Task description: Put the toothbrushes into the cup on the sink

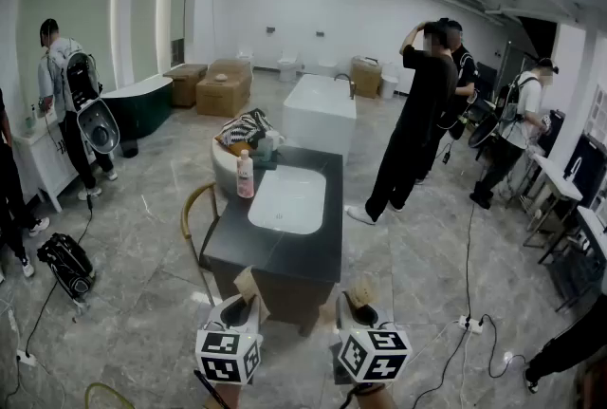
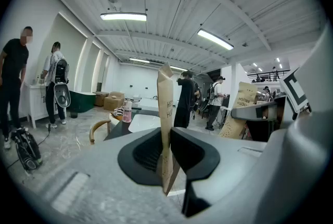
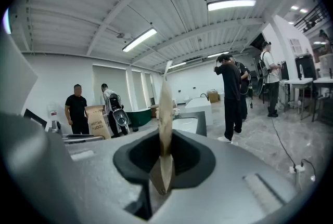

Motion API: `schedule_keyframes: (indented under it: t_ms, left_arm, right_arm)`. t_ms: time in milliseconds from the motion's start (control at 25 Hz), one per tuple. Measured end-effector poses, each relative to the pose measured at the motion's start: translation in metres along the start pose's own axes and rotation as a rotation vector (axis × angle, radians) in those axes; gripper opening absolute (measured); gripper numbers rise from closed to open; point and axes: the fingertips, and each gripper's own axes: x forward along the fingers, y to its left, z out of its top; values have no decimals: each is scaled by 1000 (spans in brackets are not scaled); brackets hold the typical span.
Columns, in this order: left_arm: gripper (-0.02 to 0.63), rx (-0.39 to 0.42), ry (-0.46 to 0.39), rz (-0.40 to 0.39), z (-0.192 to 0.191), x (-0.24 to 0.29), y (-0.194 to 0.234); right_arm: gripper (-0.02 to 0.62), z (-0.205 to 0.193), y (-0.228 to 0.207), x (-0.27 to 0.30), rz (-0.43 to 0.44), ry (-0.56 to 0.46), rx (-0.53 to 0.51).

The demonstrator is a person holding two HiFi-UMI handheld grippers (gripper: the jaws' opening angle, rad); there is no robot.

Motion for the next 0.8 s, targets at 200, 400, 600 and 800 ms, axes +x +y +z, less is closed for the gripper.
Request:
schedule_keyframes:
  t_ms: [200,400,600,800]
  left_arm:
    - [52,1,-2,-3,1,6,-2]
    - [52,13,6,-19,0,8,-2]
    - [52,22,8,-42,0,6,-4]
    - [52,22,17,-82,-4,16,-14]
  right_arm:
    - [49,2,-6,3,-3,2,-5]
    - [49,1,-7,3,2,-2,23]
    - [49,-4,-11,-5,-30,15,50]
    - [49,-7,-33,-10,-82,5,88]
